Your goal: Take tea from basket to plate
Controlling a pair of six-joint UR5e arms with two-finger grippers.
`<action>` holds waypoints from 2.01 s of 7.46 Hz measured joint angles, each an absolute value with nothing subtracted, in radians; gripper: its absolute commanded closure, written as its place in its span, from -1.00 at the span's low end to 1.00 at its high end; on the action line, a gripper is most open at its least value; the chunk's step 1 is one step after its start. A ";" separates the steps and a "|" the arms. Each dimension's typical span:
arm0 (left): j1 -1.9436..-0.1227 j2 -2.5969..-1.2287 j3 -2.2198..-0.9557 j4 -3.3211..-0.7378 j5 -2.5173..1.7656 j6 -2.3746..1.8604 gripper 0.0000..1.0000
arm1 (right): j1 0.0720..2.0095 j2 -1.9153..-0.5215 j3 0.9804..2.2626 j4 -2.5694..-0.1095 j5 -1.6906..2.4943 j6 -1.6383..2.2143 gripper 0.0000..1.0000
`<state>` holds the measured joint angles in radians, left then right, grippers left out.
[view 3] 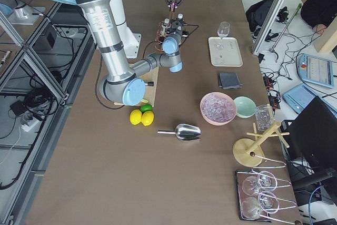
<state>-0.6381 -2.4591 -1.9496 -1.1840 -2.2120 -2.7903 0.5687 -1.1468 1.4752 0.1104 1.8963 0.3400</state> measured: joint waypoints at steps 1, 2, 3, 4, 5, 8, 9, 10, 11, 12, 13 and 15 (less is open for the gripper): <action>-0.638 -2.459 -1.950 -1.184 -2.212 -2.790 1.00 | 0.569 -1.145 1.475 0.109 1.895 0.344 0.32; -0.638 -2.460 -1.952 -1.184 -2.212 -2.790 1.00 | 0.569 -1.145 1.474 0.108 1.895 0.347 0.36; -0.638 -2.461 -1.952 -1.184 -2.212 -2.790 1.00 | 0.569 -1.145 1.474 0.108 1.895 0.351 0.58; -0.638 -2.461 -1.952 -1.184 -2.212 -2.790 1.00 | 0.569 -1.145 1.475 0.109 1.894 0.355 0.90; -0.638 -2.463 -1.952 -1.184 -2.212 -2.790 1.00 | 0.569 -1.147 1.476 0.109 1.894 0.365 1.00; -0.638 -2.466 -1.951 -1.184 -2.212 -2.792 1.00 | 0.569 -1.149 1.486 0.110 1.895 0.398 1.00; -0.638 -2.466 -1.951 -1.184 -2.212 -2.792 1.00 | 0.570 -1.150 1.494 0.109 1.894 0.403 1.00; -0.638 -2.466 -1.952 -1.184 -2.212 -2.793 1.00 | 0.574 -1.152 1.507 0.106 1.895 0.406 1.00; -0.638 -2.467 -1.952 -1.184 -2.212 -2.793 1.00 | 0.584 -1.153 1.523 0.098 1.895 0.408 1.00; -0.638 -2.467 -1.953 -1.184 -2.212 -2.793 1.00 | 0.599 -1.154 1.549 0.076 1.899 0.410 1.00; -0.638 -2.468 -1.953 -1.184 -2.212 -2.793 1.00 | 0.617 -1.155 1.579 0.048 1.904 0.415 1.00; -0.638 -2.468 -1.953 -1.184 -2.212 -2.793 1.00 | 0.669 -1.155 1.666 -0.032 1.936 0.446 1.00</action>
<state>-0.6381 -2.4681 -1.9527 -1.1842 -2.2120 -2.7934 0.6690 -1.1549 1.6656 -0.0324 1.9364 0.4459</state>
